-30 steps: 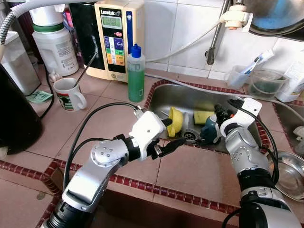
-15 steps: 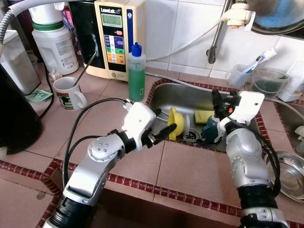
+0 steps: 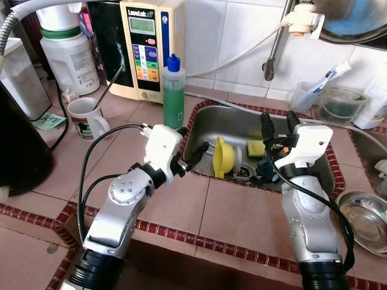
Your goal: Kitchen organization
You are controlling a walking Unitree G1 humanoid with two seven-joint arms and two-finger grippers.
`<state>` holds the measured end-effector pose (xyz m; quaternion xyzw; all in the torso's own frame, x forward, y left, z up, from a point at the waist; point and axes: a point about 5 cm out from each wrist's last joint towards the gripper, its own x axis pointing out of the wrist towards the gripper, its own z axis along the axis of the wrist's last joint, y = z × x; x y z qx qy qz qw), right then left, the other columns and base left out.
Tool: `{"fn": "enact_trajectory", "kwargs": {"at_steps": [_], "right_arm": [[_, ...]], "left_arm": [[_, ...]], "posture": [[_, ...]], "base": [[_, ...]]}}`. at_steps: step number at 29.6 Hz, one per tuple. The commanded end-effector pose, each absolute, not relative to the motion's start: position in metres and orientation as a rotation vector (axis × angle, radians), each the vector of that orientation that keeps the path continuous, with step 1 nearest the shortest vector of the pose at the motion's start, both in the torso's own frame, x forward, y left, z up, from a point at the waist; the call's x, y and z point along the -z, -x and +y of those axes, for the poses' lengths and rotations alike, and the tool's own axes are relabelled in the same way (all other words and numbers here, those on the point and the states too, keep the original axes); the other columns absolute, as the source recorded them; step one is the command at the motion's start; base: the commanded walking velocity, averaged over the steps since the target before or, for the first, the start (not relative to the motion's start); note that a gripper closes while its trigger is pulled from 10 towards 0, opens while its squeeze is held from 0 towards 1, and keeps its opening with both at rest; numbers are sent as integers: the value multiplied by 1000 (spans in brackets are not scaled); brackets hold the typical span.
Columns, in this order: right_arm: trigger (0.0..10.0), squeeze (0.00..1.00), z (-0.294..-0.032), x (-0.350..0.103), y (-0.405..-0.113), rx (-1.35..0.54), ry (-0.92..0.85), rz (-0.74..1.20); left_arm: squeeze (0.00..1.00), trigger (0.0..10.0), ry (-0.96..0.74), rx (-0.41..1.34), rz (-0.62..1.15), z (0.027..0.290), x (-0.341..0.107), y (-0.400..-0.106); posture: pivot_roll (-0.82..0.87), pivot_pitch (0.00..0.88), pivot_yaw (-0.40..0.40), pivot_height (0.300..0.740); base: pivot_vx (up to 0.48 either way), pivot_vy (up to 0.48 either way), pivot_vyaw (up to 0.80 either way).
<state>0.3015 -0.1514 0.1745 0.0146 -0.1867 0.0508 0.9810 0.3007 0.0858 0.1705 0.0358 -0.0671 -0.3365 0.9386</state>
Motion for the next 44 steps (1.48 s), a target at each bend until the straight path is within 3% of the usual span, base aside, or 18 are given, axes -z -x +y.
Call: {"fn": "enact_trajectory", "kwargs": {"at_steps": [1,41,44], "right_arm": [[10000,0,-153,-178,-299,-101,-18,-381],[10000,0,-153,-168,-288,-149,10,-328],[10000,0,-151,-163,-284,-167,-20,-293]], "left_arm": [[0,10000,-61,678,-142,87,-170,-301],[0,10000,-53,689,-156,88,-172,-301],[0,10000,19,707,-137,88,-172,-299]], "posture": [[37,0,-19,740],[39,0,-34,740],[38,0,-34,740]], "base": [[0,-480,0],[0,-478,0],[0,0,0]]}}
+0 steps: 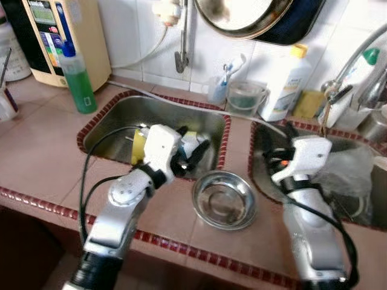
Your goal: Kitchen organization
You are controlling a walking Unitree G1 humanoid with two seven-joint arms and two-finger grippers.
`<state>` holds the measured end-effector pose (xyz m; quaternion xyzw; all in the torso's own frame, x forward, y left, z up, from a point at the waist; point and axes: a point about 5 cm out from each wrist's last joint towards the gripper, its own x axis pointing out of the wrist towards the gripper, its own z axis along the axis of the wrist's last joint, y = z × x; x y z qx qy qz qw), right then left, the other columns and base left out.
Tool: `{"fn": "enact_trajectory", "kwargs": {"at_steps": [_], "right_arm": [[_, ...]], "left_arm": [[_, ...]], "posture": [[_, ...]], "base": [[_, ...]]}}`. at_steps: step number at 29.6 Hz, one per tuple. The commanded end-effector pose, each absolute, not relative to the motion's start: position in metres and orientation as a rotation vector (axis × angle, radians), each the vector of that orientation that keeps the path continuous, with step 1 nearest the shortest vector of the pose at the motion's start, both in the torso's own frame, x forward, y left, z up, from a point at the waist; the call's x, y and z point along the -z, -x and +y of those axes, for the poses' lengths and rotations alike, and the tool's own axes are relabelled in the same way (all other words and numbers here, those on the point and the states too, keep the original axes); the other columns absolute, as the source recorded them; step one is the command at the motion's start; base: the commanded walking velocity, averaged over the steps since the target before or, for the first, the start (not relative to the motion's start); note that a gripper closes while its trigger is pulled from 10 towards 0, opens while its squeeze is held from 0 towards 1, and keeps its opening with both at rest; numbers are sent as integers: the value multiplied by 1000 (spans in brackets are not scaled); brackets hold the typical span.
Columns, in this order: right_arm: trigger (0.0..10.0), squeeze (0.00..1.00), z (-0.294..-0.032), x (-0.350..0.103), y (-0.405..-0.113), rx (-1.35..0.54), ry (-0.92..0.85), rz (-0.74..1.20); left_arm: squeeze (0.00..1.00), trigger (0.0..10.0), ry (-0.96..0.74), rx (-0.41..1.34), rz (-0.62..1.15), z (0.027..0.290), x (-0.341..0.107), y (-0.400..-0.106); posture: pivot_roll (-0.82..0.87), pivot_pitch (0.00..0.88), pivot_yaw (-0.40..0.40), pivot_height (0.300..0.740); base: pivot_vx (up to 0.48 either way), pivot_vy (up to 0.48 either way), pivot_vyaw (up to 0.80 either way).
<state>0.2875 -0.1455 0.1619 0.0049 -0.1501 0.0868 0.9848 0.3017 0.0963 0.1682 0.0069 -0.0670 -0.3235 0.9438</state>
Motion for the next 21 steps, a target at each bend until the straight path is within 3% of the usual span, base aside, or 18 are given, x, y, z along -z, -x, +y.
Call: {"fn": "enact_trajectory", "kwargs": {"at_steps": [1,9,21], "right_arm": [[10000,0,-151,-163,-284,-167,-20,-293],[10000,0,-148,-137,-271,-205,-128,-133],[10000,0,-137,-130,-264,-336,-160,-39]], "left_arm": [[0,10000,19,707,-137,88,-172,-299],[0,10000,-78,820,-106,84,-169,-287],[0,10000,-122,877,-72,88,-171,-279]], "posture": [[38,0,-34,740],[40,0,-36,740],[40,2,-31,740]], "base": [[0,0,0],[0,0,0],[0,0,0]]}}
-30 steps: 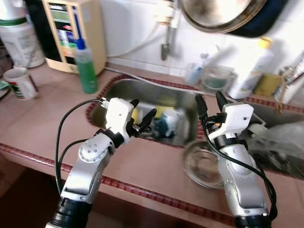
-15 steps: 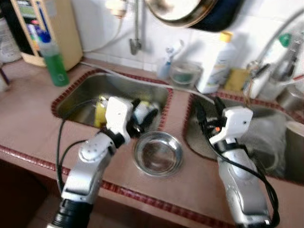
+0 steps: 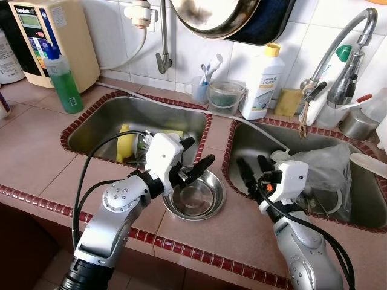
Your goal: Kitchen organization
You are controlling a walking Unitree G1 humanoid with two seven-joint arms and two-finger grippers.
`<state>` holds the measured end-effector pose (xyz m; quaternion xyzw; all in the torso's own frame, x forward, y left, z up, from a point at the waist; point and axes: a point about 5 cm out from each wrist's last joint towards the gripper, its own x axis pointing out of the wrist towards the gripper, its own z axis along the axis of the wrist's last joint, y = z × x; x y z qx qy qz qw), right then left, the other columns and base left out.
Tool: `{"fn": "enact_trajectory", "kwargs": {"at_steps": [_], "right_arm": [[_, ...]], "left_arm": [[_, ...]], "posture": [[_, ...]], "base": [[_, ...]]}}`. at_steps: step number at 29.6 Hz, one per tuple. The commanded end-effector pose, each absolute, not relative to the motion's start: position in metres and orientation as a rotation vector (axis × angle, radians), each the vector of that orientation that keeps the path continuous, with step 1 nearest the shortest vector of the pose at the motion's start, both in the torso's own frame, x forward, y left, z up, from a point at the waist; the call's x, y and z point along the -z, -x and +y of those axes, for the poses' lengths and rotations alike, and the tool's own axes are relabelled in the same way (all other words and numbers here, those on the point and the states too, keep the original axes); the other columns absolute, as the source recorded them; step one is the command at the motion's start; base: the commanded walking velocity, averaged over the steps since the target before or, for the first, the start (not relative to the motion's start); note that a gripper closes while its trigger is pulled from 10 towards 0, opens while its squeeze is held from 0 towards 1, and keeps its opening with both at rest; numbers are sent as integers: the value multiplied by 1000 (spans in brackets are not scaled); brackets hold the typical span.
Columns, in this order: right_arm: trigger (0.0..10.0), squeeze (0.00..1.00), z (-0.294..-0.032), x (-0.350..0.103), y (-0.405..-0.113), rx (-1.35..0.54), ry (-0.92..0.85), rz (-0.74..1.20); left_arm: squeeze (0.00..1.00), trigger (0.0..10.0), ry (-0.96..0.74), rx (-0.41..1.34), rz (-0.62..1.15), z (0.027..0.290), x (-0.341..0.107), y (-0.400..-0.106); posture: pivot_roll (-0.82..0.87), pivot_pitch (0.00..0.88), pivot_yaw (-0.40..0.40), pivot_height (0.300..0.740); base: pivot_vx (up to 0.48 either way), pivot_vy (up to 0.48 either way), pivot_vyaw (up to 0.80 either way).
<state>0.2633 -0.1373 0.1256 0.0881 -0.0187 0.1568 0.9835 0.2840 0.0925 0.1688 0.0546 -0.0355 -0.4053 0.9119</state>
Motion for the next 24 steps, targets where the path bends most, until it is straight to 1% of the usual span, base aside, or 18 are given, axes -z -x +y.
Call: {"fn": "enact_trajectory", "kwargs": {"at_steps": [1,5,8,14,24], "right_arm": [[10000,0,-137,-130,-264,-336,-160,-39],[10000,0,-132,-130,-269,-392,-153,-7],[10000,0,-130,-129,-272,-439,-143,11],[10000,0,-129,-124,-275,-502,-157,71],[10000,0,-129,-124,-275,-502,-157,71]], "left_arm": [[0,10000,-122,877,-72,88,-171,-279],[0,10000,-167,963,-47,84,-168,-268],[0,10000,-154,995,-32,82,-168,-262],[0,10000,-157,1002,-29,83,-168,-258],[0,10000,-157,1002,-29,83,-168,-258]], "posture": [[40,2,-31,740],[47,5,-33,740],[50,5,-36,740],[57,7,-45,740],[57,7,-45,740]], "base": [[0,0,0],[0,0,0],[0,0,0],[0,0,0],[0,0,0]]}}
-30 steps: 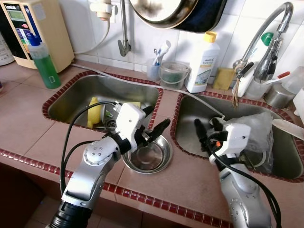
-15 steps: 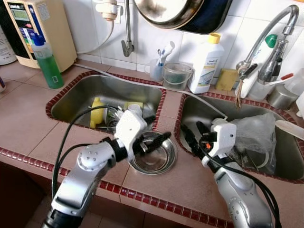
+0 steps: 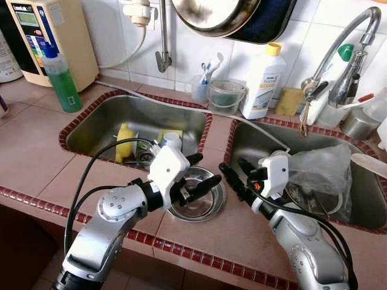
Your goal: Kitchen organization
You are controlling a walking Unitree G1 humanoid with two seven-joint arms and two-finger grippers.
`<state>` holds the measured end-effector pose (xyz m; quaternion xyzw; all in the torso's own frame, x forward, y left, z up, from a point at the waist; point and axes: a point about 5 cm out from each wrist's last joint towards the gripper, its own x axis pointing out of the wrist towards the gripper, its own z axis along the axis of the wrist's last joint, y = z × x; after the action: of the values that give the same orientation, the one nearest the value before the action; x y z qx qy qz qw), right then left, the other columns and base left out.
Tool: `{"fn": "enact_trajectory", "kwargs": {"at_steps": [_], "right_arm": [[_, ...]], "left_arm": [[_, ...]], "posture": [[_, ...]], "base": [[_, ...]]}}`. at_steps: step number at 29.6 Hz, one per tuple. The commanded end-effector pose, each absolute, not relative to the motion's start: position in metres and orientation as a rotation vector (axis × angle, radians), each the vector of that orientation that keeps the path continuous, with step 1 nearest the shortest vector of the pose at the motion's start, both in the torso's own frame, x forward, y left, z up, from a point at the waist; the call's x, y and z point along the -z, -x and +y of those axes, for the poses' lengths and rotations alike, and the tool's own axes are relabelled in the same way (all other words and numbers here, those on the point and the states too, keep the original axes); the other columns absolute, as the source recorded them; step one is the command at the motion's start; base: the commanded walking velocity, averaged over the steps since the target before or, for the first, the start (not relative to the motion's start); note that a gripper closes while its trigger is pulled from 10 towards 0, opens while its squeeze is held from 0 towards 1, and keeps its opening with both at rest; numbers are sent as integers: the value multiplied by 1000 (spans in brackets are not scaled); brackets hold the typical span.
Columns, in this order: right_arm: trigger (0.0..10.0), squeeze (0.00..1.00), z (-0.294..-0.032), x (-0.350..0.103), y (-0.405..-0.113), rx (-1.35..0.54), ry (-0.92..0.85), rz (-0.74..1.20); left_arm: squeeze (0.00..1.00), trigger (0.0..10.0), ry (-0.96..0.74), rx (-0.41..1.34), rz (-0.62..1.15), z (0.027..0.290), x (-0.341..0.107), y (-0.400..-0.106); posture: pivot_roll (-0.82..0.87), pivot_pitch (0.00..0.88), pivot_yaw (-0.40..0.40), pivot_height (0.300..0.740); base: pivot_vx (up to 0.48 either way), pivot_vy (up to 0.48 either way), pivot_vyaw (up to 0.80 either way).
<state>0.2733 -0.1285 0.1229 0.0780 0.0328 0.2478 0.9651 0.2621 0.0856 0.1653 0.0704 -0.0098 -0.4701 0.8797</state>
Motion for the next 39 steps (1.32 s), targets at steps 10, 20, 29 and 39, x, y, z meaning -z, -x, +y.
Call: {"fn": "enact_trajectory", "kwargs": {"at_steps": [10,20,29,39], "right_arm": [[10000,0,-129,-124,-275,-502,-157,71],[10000,0,-129,-124,-275,-502,-157,71],[10000,0,-136,-139,-287,-555,-278,-2],[10000,0,-138,-138,-290,-539,-300,8]], "left_arm": [[0,10000,-157,1002,-29,83,-168,-258],[0,10000,-157,1002,-29,83,-168,-258],[0,10000,-115,906,-60,91,-181,-270],[0,10000,-112,907,-56,91,-180,-272]], "posture": [[57,7,-45,740],[57,7,-45,740],[56,0,-49,740],[55,0,-39,740]], "base": [[0,0,0],[0,0,0],[0,0,0],[0,0,0]]}}
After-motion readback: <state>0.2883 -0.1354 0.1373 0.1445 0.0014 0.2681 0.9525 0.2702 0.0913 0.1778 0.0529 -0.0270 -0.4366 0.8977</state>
